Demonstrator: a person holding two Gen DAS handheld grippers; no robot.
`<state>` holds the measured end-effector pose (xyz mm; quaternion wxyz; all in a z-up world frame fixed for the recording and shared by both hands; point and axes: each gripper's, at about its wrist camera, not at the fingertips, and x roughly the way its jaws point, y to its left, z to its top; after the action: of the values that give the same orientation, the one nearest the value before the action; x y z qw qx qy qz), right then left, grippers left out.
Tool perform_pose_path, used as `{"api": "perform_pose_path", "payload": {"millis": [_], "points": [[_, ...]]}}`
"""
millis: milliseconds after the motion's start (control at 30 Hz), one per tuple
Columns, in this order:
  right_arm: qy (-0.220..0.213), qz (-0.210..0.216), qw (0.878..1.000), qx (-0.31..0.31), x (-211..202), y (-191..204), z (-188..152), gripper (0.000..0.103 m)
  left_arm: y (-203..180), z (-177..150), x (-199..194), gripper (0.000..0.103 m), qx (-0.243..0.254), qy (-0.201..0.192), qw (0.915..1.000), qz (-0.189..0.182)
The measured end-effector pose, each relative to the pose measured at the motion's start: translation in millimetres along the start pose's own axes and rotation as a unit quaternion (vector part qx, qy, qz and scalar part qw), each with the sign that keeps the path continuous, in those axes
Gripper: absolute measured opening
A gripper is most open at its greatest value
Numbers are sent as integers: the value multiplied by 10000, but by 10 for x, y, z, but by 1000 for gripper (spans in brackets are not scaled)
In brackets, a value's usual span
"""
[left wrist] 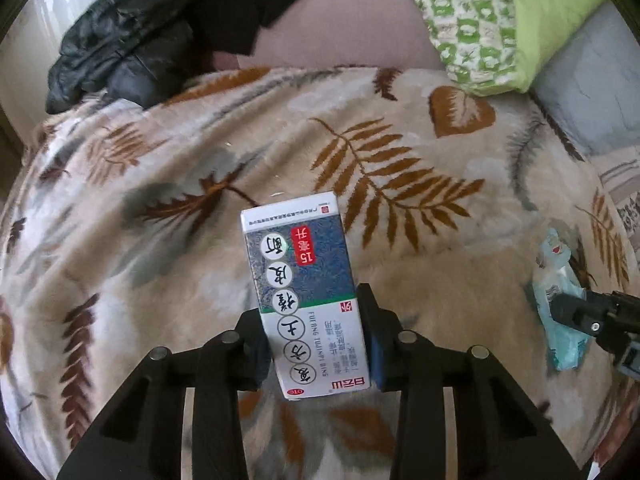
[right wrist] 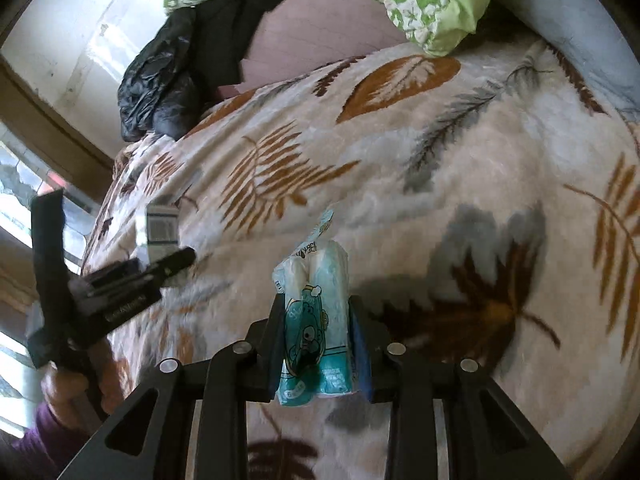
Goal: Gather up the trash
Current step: 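Grasp the white medicine box with the left tool while the right tool grasps the teal tissue pack, then lift the white box and teal tissue pack above the bed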
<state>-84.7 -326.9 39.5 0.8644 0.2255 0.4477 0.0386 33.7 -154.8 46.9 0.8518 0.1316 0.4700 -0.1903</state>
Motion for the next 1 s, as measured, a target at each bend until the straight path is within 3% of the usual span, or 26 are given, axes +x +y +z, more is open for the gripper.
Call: {"api": "perform_pose_path", "payload": {"millis": [200,500,600,833,1000], "points": [[-144,170,9996,164,-304,102,-342,31,78,-253,-558,36,-202,-216,9994,-164],[-518,215,9979,325,-864,320,-860,31,-129,-747,-1407,36,-104,-723,9973,34],[-702,200,9968,337,-1058,405,-1024,32,-187,-875,-1597,37,-114,-846,9963,92],[-943,24,9954,143,-1367,647,-1316,32,-244,-1136,-1898,37,-132,-1158,9913,606],[-1075,-89,9942,-11,-1503,777,-1407,32,-227,-1268,-1999,37,-194,-1195,9905,655]]}}
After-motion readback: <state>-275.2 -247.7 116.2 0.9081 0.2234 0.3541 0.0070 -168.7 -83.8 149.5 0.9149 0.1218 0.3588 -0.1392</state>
